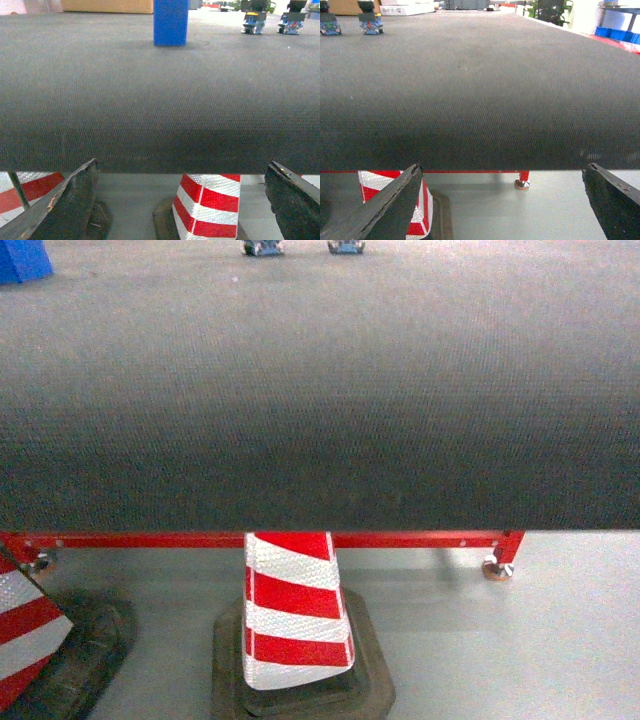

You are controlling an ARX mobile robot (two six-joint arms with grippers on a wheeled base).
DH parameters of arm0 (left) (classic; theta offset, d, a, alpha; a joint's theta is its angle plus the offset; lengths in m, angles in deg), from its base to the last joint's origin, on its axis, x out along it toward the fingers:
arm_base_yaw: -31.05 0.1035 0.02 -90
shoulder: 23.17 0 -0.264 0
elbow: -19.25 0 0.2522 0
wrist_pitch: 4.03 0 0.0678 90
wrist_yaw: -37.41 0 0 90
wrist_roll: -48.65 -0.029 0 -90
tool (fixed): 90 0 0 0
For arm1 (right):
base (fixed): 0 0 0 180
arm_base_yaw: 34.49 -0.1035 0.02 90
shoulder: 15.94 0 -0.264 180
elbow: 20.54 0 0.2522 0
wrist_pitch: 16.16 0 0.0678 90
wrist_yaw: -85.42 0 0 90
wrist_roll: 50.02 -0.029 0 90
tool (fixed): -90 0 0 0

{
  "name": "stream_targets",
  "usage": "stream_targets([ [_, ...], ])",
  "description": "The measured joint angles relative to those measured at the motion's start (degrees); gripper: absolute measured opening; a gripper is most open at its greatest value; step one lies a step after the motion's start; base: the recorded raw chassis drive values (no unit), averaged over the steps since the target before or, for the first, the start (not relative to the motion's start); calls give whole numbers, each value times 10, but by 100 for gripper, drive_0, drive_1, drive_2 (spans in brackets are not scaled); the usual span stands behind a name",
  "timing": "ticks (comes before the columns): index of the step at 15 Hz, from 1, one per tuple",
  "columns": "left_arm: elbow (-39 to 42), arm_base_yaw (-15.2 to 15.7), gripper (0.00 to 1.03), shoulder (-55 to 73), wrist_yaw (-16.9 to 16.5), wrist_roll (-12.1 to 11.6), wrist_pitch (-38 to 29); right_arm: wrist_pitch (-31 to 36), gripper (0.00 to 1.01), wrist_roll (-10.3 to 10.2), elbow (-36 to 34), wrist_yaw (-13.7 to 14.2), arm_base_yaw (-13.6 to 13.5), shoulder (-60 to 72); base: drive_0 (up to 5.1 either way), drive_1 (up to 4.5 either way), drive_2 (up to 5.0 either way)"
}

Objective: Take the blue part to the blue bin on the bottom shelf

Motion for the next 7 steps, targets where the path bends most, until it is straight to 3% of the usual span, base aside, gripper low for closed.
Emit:
stream_targets([
  [7,0,0,98,0,-1,0,0,0,98,-1,0,0,0,0,0,0,0],
])
